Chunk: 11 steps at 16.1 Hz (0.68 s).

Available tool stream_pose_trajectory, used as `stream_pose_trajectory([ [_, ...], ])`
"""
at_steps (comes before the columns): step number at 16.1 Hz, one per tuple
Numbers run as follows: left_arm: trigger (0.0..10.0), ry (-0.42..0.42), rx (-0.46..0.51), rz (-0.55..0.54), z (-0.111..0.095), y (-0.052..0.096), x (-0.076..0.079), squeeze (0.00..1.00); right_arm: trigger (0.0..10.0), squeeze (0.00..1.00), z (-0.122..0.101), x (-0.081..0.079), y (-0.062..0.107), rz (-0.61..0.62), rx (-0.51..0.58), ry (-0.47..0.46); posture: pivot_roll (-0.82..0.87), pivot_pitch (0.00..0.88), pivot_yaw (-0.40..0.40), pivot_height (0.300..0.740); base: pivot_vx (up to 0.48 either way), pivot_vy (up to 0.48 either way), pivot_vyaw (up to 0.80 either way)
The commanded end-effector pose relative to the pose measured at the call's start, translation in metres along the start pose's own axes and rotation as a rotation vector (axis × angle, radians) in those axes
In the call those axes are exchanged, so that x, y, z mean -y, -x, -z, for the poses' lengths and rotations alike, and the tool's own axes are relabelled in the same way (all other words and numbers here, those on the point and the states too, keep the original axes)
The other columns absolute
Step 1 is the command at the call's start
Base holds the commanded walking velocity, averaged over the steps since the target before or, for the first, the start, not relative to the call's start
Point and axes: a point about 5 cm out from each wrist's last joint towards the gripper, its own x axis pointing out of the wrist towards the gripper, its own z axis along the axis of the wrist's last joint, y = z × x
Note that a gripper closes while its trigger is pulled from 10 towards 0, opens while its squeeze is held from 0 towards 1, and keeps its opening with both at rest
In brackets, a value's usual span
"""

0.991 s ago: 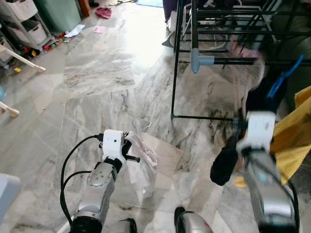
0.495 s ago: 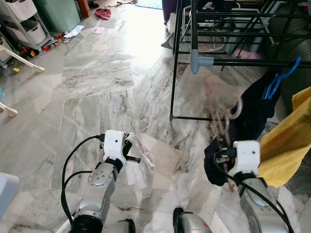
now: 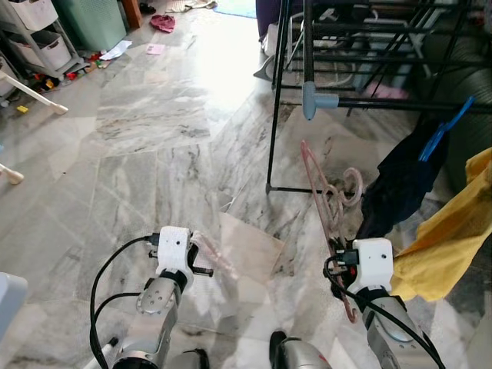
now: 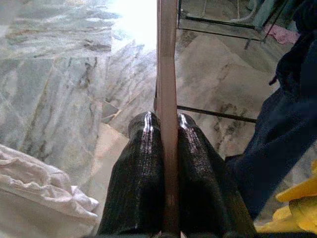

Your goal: Hang hanger

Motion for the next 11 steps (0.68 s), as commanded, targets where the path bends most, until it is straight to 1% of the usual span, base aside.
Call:
stream_pose_trajectory([
  [1,10.0,0.004,-0.004,-0.040,0.002,0.001,-0.004,0.00,10.0,0.00,0.006,-0.001,-0.002,0.001,-0.040,0.007,-0.05,0.138,-0.034,0.740,0.000,0.000,0.00],
  [2,10.0,0.013,0.004,-0.057,0.000,-0.002,-0.002,0.00,10.0,0.00,0.005,-0.003,-0.006,-0.019,-0.043,0.004,-0.04,0.107,-0.056,0.740,0.000,0.000,0.00],
  [5,10.0,0.010,0.023,-0.088,-0.003,-0.005,0.000,0.00,10.0,0.00,0.002,-0.003,-0.012,-0.054,-0.032,-0.001,-0.02,0.088,-0.058,0.740,0.000,0.000,0.00],
  [6,10.0,-0.001,0.021,-0.091,-0.003,-0.006,0.000,0.00,10.0,0.00,-0.001,0.004,-0.018,-0.021,-0.016,-0.011,-0.02,0.080,-0.044,0.740,0.000,0.000,0.00],
  [8,10.0,-0.028,0.004,-0.089,-0.001,-0.007,-0.002,0.00,10.0,0.00,0.003,0.009,-0.022,0.030,-0.039,-0.057,-0.03,0.085,-0.042,0.740,0.000,0.000,0.00],
  [9,10.0,-0.030,0.006,-0.070,-0.001,-0.008,-0.001,0.00,10.0,0.00,0.002,0.007,-0.021,0.021,-0.031,-0.047,-0.03,0.077,-0.044,0.740,0.000,0.000,0.00],
  [10,10.0,-0.047,0.016,-0.068,-0.004,-0.009,0.000,0.00,10.0,0.00,0.001,0.005,-0.020,0.015,-0.029,-0.032,-0.04,0.082,-0.045,0.740,0.000,0.000,0.00],
  [11,10.0,-0.042,0.018,-0.074,-0.006,-0.010,-0.001,0.00,10.0,0.00,0.001,0.004,-0.019,0.023,-0.026,-0.017,-0.05,0.085,-0.046,0.740,0.000,0.000,0.00],
])
